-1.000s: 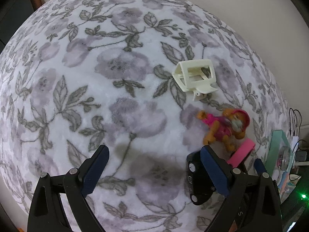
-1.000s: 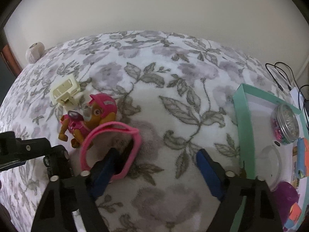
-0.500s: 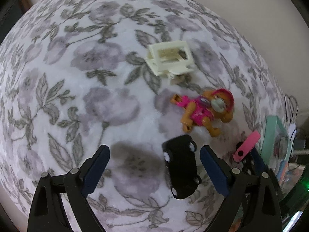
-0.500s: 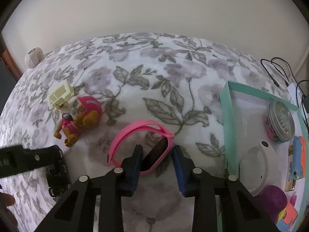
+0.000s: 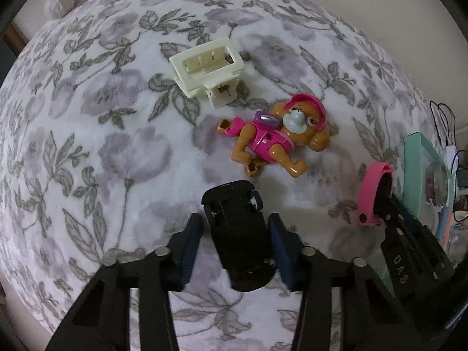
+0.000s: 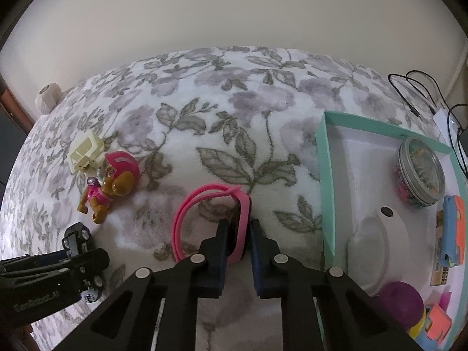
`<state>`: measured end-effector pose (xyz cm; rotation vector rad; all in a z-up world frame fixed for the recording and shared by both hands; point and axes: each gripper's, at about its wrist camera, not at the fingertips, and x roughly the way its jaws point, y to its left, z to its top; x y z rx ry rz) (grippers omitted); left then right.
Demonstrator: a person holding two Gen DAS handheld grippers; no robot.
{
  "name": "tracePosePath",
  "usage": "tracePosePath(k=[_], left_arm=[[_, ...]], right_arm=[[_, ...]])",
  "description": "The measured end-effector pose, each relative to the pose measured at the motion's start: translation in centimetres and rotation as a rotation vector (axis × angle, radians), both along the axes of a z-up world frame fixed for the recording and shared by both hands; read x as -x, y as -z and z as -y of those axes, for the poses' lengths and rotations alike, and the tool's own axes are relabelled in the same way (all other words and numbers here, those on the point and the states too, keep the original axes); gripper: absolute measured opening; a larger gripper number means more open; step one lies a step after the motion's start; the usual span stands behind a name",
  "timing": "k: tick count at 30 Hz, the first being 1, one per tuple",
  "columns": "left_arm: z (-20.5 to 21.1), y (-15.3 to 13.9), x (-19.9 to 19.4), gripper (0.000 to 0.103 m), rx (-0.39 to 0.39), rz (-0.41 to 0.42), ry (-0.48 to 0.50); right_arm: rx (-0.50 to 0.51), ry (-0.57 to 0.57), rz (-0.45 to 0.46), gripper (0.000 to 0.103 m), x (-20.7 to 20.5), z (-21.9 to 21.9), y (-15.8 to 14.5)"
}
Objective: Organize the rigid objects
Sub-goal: 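Lift and carry the black car and pink watch over the tray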
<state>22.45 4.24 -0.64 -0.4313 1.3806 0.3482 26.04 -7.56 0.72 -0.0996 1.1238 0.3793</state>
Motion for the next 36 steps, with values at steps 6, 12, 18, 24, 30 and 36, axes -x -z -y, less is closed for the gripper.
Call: tracePosePath(k=[6,12,18,24,30,36], left_arm=[[-0.1,-0.3,0.1,0.036,0.01,0.024,-0.004],[-0.6,-1.8,0.7,0.035,0.021,0.058,-0.024],[-0.8,-4.4,0.7,0.035,0.006,0.135,-0.034],[-1.1,-9.4,1.4,0.035,0.05,0.283,-0.014],[-0.1,-14.6,2.7,0.035,0.036,0.437,0.029],[2.7,-16.8,2.5,0.035,0.047,0.534,0.091]], right_arm=[[-0.026,0.012,-0.016,0.013,-0.1,0.6,-0.3],[-0.042,0.01,-0.011,0.013,-0.1,1.1,-1.0],[-0.086,0.008,0.011,0.013,0.0,1.6,-2.8],[-0.164,0.033,0.083,0.013,0.1,3.7,-6.9],[-0.212,0.091,0.158,0.013,0.0,7.3,-10.6],[-0.193,0.159,0.217,0.013,-0.3,11.7,-12.8]])
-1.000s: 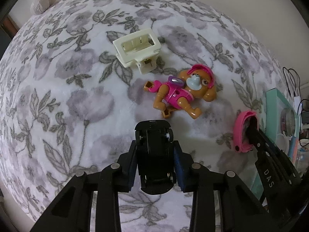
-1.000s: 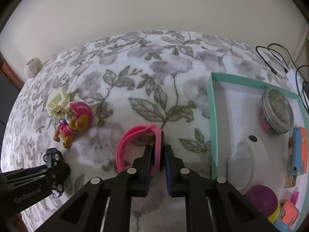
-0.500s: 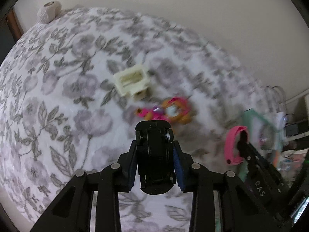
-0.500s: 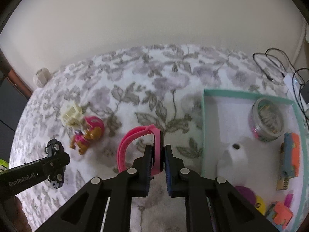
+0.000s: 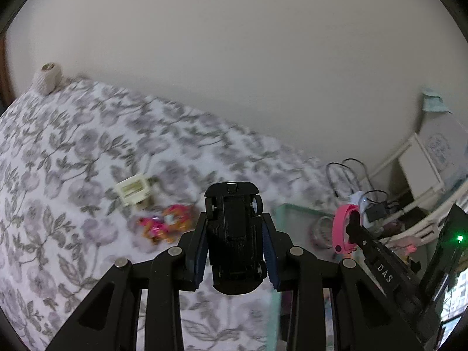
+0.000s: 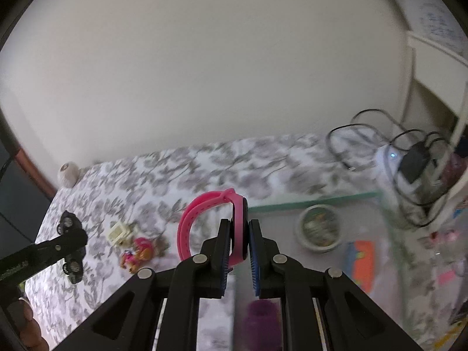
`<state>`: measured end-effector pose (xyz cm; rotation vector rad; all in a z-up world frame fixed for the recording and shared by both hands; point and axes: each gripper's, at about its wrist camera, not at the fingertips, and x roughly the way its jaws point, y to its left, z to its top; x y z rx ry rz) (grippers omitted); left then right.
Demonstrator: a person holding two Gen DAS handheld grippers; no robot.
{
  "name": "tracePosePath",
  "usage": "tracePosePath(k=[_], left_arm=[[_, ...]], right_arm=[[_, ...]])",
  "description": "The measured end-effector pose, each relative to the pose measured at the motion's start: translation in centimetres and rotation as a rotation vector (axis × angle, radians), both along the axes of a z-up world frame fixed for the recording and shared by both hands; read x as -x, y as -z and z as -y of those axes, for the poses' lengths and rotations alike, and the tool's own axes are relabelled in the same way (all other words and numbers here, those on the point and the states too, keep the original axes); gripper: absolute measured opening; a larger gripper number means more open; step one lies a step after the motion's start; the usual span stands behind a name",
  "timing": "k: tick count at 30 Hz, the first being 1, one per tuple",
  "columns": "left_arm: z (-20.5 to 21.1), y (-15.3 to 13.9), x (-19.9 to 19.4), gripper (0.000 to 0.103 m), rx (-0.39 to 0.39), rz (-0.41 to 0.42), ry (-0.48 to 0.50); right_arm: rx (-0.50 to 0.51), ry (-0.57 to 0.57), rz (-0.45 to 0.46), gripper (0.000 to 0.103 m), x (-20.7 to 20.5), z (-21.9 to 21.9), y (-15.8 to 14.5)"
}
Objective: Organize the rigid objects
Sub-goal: 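Lift and carry the black car and pink watch over the tray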
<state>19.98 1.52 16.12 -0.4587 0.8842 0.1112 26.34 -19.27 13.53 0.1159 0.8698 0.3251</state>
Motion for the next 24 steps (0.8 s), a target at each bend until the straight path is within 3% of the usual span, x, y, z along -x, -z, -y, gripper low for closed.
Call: tracePosePath(k=[14,24], left_arm=[[12.6,0.8,-2.1,0.035,-0.105,0.11,0.263],[18.3,4.6,-3.1,0.035,-0.164,0.052,0.355]], right_arm=[[0.013,0.2,0.033,0.013,0.0,11.9,-1.9],[0.122,0.226,-0.057,0.013,-0.9,14.5,1.1]])
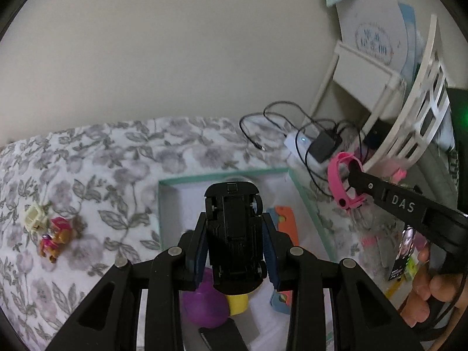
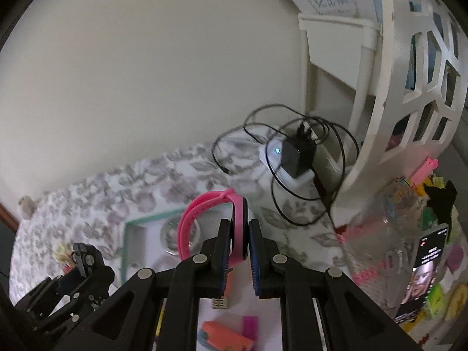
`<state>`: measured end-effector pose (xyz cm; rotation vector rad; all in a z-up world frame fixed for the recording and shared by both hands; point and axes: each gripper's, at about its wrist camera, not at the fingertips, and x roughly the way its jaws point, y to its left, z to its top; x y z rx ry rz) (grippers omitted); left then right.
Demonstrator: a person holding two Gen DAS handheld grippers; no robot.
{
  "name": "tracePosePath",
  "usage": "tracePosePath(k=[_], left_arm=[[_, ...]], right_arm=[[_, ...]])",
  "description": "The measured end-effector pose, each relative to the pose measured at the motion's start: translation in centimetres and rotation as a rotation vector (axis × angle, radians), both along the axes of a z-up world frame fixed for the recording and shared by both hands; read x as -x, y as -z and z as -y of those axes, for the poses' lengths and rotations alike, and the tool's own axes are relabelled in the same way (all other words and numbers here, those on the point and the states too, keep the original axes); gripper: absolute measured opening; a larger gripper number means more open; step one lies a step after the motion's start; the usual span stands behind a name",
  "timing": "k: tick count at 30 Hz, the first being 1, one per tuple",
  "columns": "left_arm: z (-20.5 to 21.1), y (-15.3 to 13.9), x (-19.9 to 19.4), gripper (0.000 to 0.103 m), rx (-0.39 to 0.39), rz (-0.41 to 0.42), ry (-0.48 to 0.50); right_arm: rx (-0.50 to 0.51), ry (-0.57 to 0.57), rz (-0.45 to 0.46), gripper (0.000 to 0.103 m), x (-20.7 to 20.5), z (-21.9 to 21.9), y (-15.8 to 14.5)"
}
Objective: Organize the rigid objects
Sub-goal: 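Lift and carry the black car and pink watch over the tray, then lower and release the black car and pink watch into the tray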
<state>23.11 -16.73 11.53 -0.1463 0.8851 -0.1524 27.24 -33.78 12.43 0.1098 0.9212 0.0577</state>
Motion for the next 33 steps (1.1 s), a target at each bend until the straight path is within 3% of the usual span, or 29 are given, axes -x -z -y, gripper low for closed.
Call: tracePosePath(k=[16,27,32,33], left_arm=[[1.2,4.0,-1.2,0.035,-0.041,-0.095,-0.017],[1.2,4.9,-1.5,0.036,-0.051,-0.132,-0.023],[1.1,4.8,-1.6,0.038,-0.05,-0.141,-0.024],[1.0,4.7,-1.6,0.04,-0.049,-0.143,-0.024]], right_arm=[[0.147,-0.034,-0.24,0.013,-1.3,-0.2,7.7],[0.189,-0.061,-0.288,0.017,-1.4,-0.9,8.8],[0.216,-0.067,-0.296,0.023,-1.4,-1.1,8.8],[0.219,-0.071,-0.297,0.028,-1.5,-1.2,8.8]])
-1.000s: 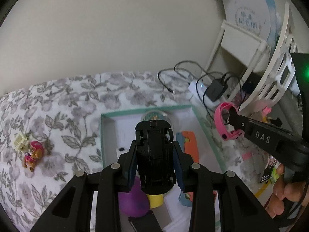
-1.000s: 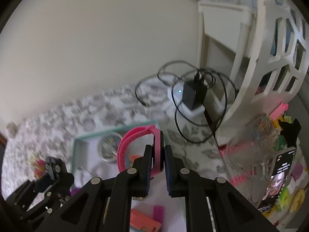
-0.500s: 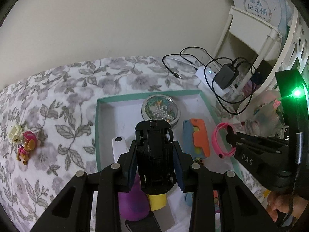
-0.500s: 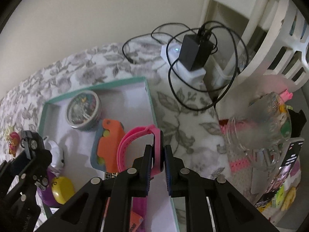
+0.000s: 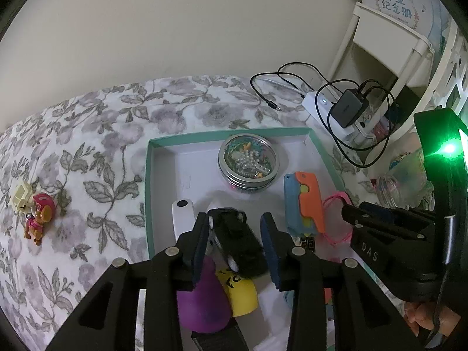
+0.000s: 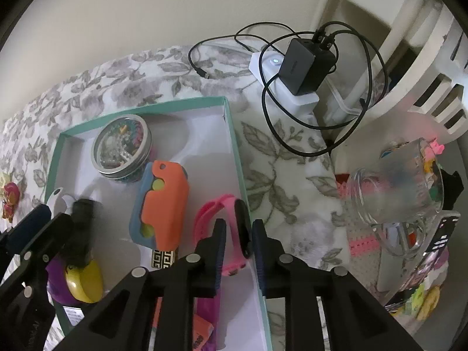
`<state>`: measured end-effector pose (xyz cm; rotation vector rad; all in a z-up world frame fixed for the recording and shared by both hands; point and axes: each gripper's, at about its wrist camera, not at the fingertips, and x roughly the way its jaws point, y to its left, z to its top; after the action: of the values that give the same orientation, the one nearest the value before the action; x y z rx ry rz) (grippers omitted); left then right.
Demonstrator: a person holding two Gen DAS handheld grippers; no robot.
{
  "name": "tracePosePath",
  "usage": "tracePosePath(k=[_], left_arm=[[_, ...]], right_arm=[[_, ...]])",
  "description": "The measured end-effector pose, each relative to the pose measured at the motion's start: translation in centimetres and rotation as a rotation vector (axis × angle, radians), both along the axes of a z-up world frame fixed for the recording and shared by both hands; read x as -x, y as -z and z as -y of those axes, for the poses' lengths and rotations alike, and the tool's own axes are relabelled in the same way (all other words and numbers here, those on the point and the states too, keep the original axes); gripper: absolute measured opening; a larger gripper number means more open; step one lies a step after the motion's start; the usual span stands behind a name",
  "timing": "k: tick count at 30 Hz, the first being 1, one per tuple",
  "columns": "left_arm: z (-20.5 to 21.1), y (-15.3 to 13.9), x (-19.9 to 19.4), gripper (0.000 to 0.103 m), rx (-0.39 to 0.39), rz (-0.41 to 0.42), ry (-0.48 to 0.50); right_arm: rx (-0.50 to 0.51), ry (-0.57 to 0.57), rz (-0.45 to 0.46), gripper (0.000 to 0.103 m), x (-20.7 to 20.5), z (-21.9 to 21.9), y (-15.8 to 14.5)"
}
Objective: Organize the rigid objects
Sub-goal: 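Lower and release the black car and pink watch into the tray, then move both tools back toward the cream clip and dog figurine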
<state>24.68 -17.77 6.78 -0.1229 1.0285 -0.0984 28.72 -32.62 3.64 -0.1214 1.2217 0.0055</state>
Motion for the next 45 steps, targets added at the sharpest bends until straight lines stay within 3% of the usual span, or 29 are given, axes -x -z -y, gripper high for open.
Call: tracePosePath(k=[2,5,8,14,17,25,27,31,34,45], left_arm=[[-0.1,-0.2,0.0,0.043,0.003,-0.002,-0.002],[-0.4,-0.9,0.1,0.045,0.006,0.0,-0.012],[-1.0,-1.9,0.2,0.054,0.003,0.016,-0.033],[-2.8,-3.8,0.3,0.064,-0.045,0.04,-0.1],[-4.1,-4.4,0.3,0.086,-0.077,0.043,-0.148],[-7.3,-4.4,0.4,0.087,-0.078,0.029,-0.234],[-7.9,-4.2,0.3,0.097,-0.081,0.02,-0.249],[-9.2,-4.1,0.4,0.099,-0.075,0.013,-0.286],[-10.1,-4.0,0.4,0.099,-0.071,0.004,-0.302],[-15.2,-4.3,1.0,0.099,-0.03,-0.01,-0.373]], right_arm=[[0.009,-0.012,0.003,0.04,0.0,-0.2,-0.2],[0.012,-0.025,0.021,0.042,0.1,-0.5,-1.0],[0.003,-0.028,0.052,0.043,0.3,-0.6,-2.3],[-0.022,-0.048,0.136,0.061,0.9,-1.5,-5.4],[-0.029,-0.067,0.164,0.065,1.2,-2.1,-6.5],[-0.041,-0.092,0.232,0.088,1.8,-3.7,-8.2],[-0.046,-0.1,0.238,0.091,1.8,-3.9,-8.3],[-0.045,-0.119,0.239,0.099,1.8,-4.8,-8.1],[-0.033,-0.131,0.244,0.103,2.0,-5.3,-8.0],[-0.04,-0.181,0.248,0.103,2.2,-8.5,-7.7]])
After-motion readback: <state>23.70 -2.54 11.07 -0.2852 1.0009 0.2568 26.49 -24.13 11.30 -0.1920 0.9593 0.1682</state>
